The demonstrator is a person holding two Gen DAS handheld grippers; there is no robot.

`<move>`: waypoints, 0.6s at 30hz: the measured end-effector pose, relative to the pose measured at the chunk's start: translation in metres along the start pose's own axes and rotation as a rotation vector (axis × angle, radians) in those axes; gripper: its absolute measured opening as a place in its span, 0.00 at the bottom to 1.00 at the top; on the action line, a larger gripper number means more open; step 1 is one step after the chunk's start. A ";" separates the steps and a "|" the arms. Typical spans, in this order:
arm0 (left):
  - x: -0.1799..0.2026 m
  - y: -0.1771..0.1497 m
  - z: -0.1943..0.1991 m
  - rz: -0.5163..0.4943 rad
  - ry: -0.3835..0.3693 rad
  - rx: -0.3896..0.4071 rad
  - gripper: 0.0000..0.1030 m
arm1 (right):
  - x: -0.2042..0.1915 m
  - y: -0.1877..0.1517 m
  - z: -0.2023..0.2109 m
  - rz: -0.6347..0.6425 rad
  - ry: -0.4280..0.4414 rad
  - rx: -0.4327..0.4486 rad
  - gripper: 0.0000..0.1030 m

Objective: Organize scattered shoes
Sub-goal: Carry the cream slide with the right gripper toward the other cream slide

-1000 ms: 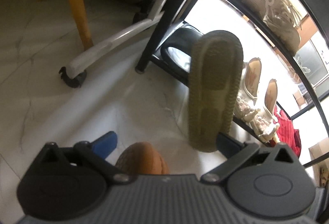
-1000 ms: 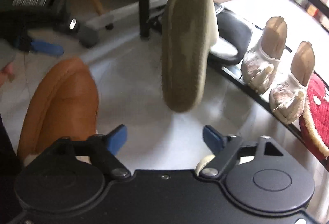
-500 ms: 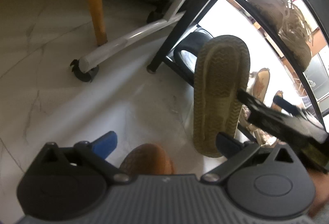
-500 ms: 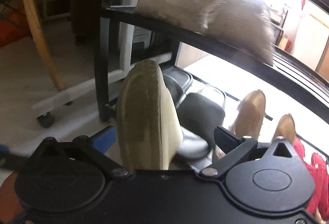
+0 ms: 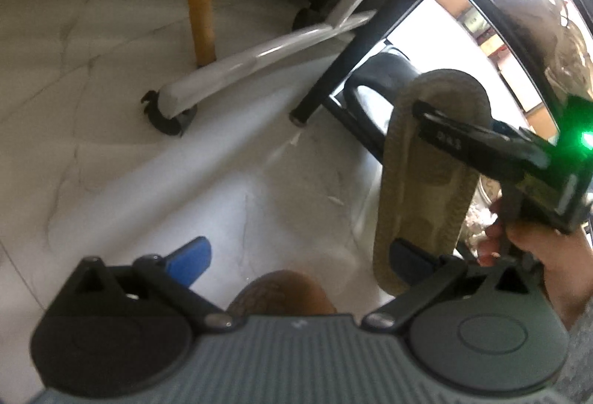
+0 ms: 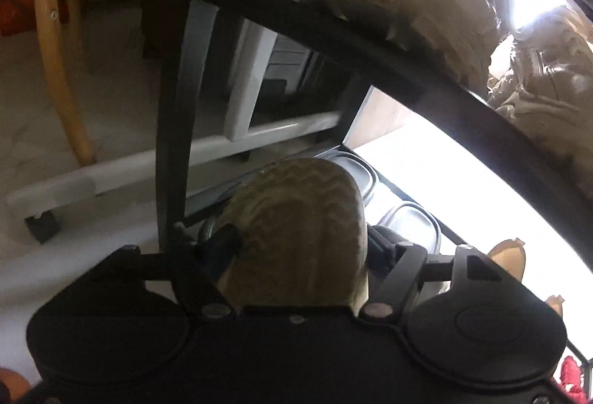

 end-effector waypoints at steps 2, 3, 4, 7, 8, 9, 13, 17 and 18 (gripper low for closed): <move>-0.002 0.002 0.001 0.013 -0.001 0.008 0.99 | -0.007 -0.001 0.014 0.059 -0.003 0.030 0.68; -0.002 0.002 0.002 0.015 0.000 0.011 0.99 | -0.012 -0.001 0.023 0.099 -0.012 0.049 0.67; -0.003 0.002 0.002 0.017 0.001 0.015 0.99 | -0.016 -0.002 0.032 0.139 -0.021 0.069 0.67; -0.004 0.004 0.004 0.025 0.006 0.029 0.99 | -0.033 -0.009 0.068 0.285 -0.076 0.153 0.67; -0.005 0.005 0.005 0.028 0.009 0.033 0.99 | -0.038 -0.011 0.078 0.325 -0.091 0.175 0.66; -0.006 0.005 0.005 0.032 0.012 0.037 0.99 | -0.046 -0.017 0.090 0.365 -0.101 0.197 0.65; -0.008 0.007 0.007 0.040 0.022 0.056 0.99 | -0.068 -0.043 0.123 0.375 -0.071 0.206 0.62; -0.010 0.008 0.010 0.040 0.034 0.071 0.99 | -0.095 -0.065 0.157 0.382 0.045 0.136 0.61; -0.010 0.008 0.010 0.040 0.037 0.076 0.99 | -0.100 -0.069 0.159 0.373 0.090 0.098 0.62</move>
Point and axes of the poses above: each gripper's, at about its wrist camera, not at the fingertips, and z roughly against the way its jaws point, x to its right, y to its top, the point moved 5 cm from there along -z, roughly the way its jaws point, and after that the axes turned 14 degrees about z, right-handed, at the moved point
